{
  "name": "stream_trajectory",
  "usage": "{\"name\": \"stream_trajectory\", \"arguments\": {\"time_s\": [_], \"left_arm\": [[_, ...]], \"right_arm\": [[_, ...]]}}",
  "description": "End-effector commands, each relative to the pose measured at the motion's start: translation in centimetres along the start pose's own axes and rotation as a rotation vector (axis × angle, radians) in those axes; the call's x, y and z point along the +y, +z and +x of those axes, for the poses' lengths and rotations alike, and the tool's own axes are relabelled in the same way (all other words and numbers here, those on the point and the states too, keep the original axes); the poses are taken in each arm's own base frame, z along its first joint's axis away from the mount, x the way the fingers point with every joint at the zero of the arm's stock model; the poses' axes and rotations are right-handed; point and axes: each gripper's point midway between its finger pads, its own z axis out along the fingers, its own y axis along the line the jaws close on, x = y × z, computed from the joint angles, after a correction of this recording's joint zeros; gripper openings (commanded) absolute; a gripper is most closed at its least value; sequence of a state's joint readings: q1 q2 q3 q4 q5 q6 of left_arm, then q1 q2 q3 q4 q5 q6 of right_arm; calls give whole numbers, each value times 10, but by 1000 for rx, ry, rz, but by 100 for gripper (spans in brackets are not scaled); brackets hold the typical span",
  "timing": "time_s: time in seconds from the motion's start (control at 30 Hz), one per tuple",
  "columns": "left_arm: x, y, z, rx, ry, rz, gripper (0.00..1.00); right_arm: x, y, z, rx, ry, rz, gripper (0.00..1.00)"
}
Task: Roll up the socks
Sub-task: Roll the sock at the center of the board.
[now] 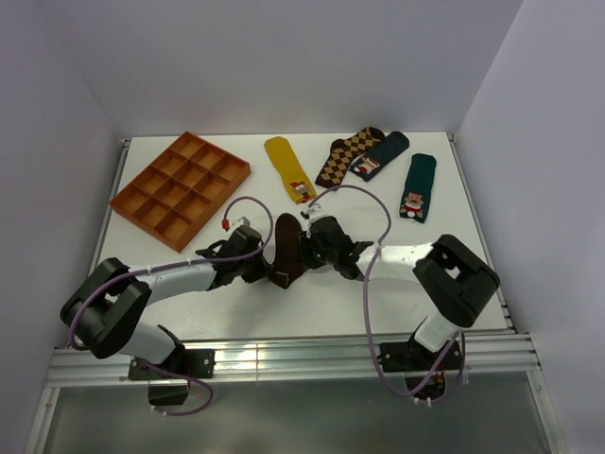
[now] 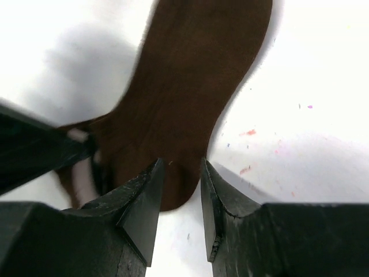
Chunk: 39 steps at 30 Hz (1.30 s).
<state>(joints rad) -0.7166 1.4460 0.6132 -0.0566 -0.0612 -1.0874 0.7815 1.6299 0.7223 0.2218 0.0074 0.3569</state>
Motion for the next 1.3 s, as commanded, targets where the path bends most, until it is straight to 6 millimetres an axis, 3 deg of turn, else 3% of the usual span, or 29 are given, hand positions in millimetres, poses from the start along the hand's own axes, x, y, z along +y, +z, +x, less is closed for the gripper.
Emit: {"name": "stream_trajectory", "arguments": {"time_s": [0.0,0.2,0.3,0.47,0.83,1.03,1.1,1.27], "left_arm": [[23,3,16,66,33,-110,0],[27,7,21,89,22,-131,0],[26,6,20,88,17,-130,0],[25,5,19,85,25,-131,0],[24,6,22,97,28,-116,0],[23,6,22,101,28,-115,0],[24,6,22,103,33,-123,0],[23,7,22,105,31,-118,0]], "right_arm": [[21,-28,-31,-119,-102,-72,40],[62,-52,-23,-177,-263,-195,43],[80,-52,-9,-160,-342,-231,45],[94,-43,0,-164,-424,-202,46],[94,-25,11,-167,-514,-92,46],[93,-18,29,-109,-550,-53,47],[104,-31,18,-153,-527,-93,46],[106,-50,-4,-235,-515,-96,50]]}}
